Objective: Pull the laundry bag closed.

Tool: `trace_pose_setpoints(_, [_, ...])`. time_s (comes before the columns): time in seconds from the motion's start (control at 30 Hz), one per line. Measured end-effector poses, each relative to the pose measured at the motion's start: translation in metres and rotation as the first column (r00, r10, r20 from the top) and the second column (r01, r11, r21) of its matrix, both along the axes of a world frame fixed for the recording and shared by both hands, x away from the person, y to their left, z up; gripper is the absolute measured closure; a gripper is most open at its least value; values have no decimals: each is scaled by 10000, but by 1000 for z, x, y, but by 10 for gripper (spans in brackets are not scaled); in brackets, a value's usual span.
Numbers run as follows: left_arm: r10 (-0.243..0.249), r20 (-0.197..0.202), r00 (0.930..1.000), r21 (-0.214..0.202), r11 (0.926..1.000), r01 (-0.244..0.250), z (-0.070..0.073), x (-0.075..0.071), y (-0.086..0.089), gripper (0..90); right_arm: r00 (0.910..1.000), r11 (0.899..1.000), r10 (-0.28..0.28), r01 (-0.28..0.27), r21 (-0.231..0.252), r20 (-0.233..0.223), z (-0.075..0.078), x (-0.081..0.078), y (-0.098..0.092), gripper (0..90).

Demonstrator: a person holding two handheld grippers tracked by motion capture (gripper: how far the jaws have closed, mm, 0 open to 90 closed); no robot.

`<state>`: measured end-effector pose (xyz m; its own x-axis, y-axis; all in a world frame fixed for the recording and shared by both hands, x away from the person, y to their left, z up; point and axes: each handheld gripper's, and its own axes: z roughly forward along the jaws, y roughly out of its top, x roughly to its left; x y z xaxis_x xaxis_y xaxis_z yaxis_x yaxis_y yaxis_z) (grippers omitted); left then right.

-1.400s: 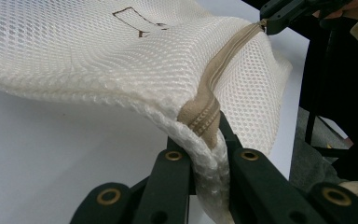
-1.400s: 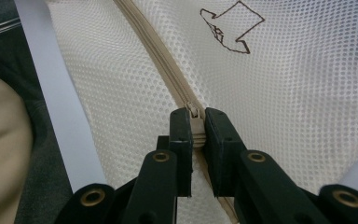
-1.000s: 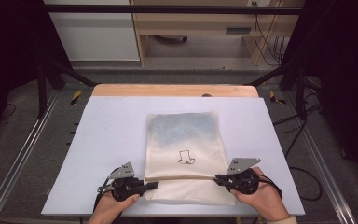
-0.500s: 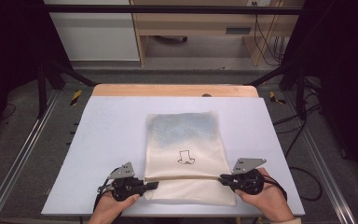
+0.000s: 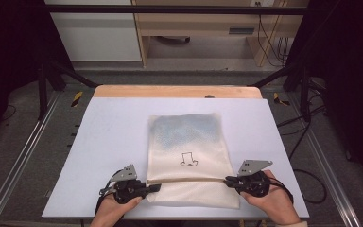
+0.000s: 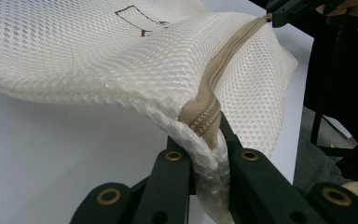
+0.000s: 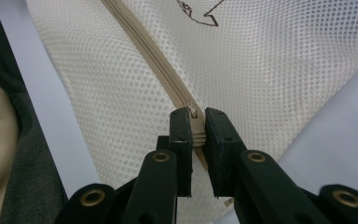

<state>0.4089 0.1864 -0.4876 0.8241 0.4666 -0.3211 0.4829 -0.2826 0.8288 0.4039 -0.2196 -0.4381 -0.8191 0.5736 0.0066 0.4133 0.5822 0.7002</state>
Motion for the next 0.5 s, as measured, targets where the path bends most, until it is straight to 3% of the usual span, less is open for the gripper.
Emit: trace_pose_setpoints(0.5, [235, -2, 9997, 43, 9997, -235, 2, 3, 6, 868, 9999, 10000, -82, 81, -42, -76, -3, -1, -3, 818])
